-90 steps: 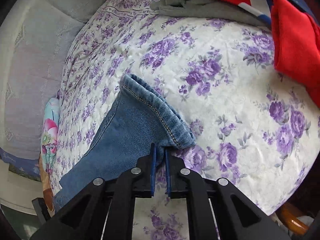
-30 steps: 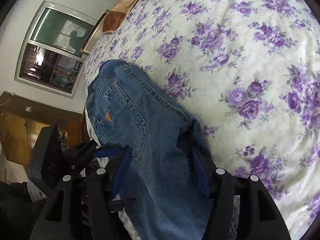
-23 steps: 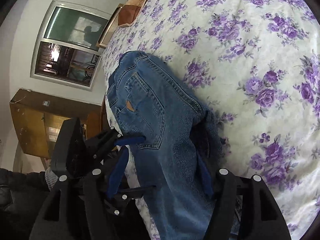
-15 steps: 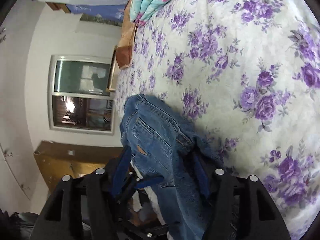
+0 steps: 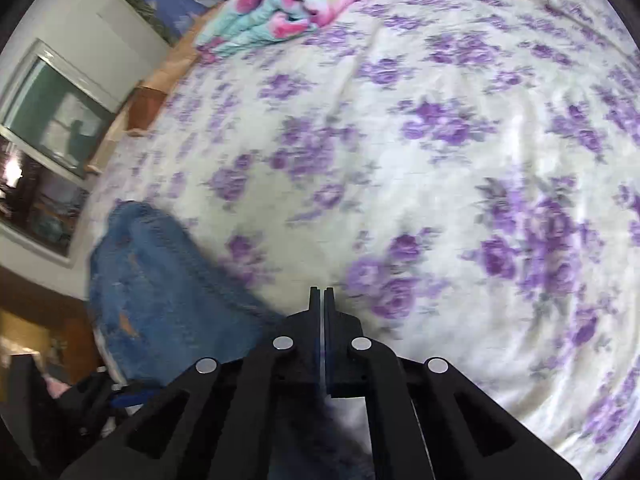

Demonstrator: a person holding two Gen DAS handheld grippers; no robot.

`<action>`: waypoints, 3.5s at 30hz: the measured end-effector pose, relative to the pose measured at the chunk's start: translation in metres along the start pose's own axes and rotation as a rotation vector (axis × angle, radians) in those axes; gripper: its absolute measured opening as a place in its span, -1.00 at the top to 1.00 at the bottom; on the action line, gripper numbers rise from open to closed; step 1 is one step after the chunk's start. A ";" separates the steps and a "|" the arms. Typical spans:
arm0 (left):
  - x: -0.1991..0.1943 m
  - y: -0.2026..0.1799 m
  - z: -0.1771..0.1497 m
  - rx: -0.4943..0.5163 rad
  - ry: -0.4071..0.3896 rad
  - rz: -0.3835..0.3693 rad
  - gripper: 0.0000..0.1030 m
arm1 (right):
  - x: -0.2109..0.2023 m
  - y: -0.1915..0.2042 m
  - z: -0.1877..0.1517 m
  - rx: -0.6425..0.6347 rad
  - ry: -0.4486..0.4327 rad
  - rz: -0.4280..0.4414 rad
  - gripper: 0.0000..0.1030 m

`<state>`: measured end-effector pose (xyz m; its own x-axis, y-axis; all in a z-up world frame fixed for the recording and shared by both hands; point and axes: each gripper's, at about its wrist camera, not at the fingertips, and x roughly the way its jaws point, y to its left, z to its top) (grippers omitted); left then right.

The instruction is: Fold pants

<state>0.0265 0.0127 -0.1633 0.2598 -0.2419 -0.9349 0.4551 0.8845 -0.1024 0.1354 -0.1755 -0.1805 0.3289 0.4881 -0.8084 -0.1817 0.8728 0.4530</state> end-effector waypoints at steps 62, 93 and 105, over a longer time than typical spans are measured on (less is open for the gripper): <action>-0.027 0.008 0.032 -0.093 -0.096 0.174 -0.36 | -0.281 -0.201 -0.248 0.520 -0.478 -0.369 0.48; 0.026 -0.120 0.058 0.242 -0.060 0.037 -0.62 | -0.261 -0.174 -0.340 0.877 -0.544 -0.153 -0.27; 0.016 -0.083 0.047 0.122 -0.005 0.068 -0.62 | -0.241 -0.205 -0.345 0.976 -0.616 0.015 -0.31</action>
<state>0.0328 -0.0829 -0.1536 0.2981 -0.1851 -0.9364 0.5359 0.8443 0.0038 -0.2264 -0.4713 -0.2079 0.7784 0.1803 -0.6014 0.5157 0.3627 0.7762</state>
